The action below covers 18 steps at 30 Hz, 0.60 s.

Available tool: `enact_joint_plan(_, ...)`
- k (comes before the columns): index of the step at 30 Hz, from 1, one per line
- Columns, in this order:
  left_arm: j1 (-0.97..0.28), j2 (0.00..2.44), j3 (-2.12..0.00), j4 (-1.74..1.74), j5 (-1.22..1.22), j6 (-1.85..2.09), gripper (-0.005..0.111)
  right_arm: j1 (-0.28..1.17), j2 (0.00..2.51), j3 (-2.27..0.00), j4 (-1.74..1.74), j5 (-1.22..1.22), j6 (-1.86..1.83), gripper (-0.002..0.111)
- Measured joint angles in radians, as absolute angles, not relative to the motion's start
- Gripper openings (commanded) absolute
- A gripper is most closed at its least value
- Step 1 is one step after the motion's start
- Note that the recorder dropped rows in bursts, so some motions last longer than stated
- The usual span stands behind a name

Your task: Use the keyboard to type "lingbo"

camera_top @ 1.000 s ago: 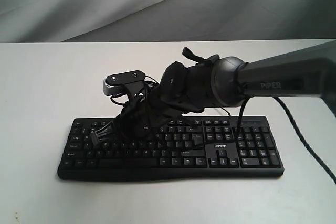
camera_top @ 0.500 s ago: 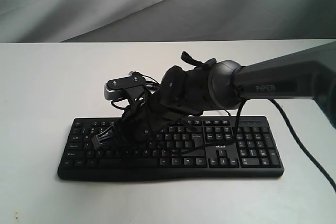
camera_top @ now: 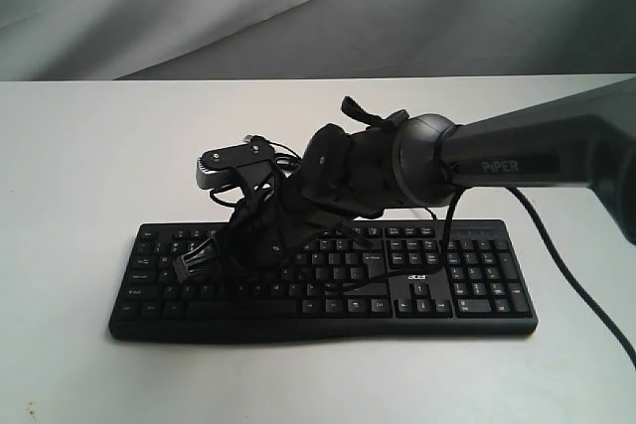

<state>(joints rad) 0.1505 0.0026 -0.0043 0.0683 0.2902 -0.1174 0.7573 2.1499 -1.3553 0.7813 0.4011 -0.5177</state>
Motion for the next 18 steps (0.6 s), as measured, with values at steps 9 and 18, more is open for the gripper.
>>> enact_joint_plan(9, 0.15, 0.003, -0.004, 0.068, 0.29, -0.117, 0.001, 0.757, 2.151, -1.355, 0.759, 0.403, -0.494, 0.0)
enact_joint_plan(18, 0.15, 0.003, -0.004, 0.068, 0.29, -0.117, 0.001, 0.757, 2.152, -1.355, 0.759, 0.403, -0.489, 0.0)
